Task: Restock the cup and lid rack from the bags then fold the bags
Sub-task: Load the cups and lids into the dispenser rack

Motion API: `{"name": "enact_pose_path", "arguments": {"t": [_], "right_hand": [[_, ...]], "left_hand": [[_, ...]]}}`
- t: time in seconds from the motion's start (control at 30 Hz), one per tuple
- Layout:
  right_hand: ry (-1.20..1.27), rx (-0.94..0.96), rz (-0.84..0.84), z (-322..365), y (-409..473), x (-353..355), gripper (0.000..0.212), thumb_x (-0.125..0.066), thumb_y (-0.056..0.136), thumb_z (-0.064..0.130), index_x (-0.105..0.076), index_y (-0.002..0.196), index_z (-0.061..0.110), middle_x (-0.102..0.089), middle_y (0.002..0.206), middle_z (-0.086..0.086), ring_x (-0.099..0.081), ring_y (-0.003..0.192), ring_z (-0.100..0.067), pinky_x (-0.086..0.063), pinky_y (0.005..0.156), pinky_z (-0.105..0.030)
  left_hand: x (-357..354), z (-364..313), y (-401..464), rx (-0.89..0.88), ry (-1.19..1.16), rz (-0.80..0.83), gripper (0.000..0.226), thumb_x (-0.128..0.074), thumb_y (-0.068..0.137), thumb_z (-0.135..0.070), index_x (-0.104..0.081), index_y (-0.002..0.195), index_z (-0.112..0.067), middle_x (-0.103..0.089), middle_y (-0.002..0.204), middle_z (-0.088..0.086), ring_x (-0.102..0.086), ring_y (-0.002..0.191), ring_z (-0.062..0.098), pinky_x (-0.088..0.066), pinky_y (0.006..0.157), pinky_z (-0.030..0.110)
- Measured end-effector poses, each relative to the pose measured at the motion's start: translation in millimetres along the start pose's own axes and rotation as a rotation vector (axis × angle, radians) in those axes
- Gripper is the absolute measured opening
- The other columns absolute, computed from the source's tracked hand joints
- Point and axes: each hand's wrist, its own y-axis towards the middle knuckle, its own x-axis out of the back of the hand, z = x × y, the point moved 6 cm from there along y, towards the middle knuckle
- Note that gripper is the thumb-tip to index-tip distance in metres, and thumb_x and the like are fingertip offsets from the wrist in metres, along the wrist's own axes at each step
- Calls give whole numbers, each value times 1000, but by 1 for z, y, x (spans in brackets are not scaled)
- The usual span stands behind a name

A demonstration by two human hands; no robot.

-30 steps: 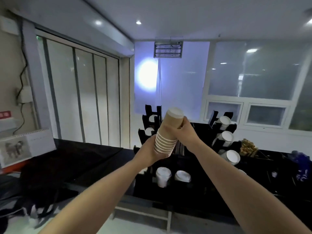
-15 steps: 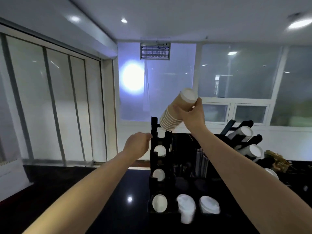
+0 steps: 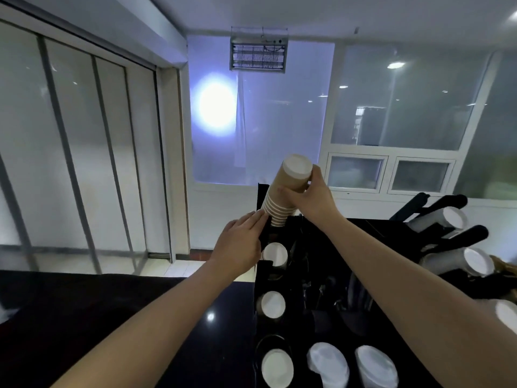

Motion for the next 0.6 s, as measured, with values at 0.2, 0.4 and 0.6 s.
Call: {"name": "enact_pose_path", "arguments": {"t": [0.2, 0.4, 0.6], "right_hand": [[-356, 21, 128, -37, -10, -35, 81, -83, 69, 49, -42, 134, 24, -60, 108, 6, -58, 111, -27, -47, 88, -38], [-299, 108, 81, -38, -11, -39, 82, -71, 80, 58, -34, 148, 31, -51, 134, 0, -47, 125, -22, -43, 105, -42], [-321, 482, -77, -15, -14, -34, 33, -70, 94, 30, -70, 123, 14, -59, 140, -7, -54, 129, -29, -44, 106, -51]], "left_hand": [[-4, 5, 1, -26, -75, -48, 67, -47, 85, -3, -44, 152, -12, -41, 158, 3, -41, 144, 23, -34, 114, 37], [-1, 3, 1, -34, -93, -75, 67, -48, 85, 0, -46, 150, -11, -43, 157, 5, -43, 143, 23, -36, 113, 38], [2, 0, 0, -46, -136, -127, 62, -51, 83, 7, -53, 144, -4, -51, 150, 11, -50, 137, 30, -40, 114, 43]]}}
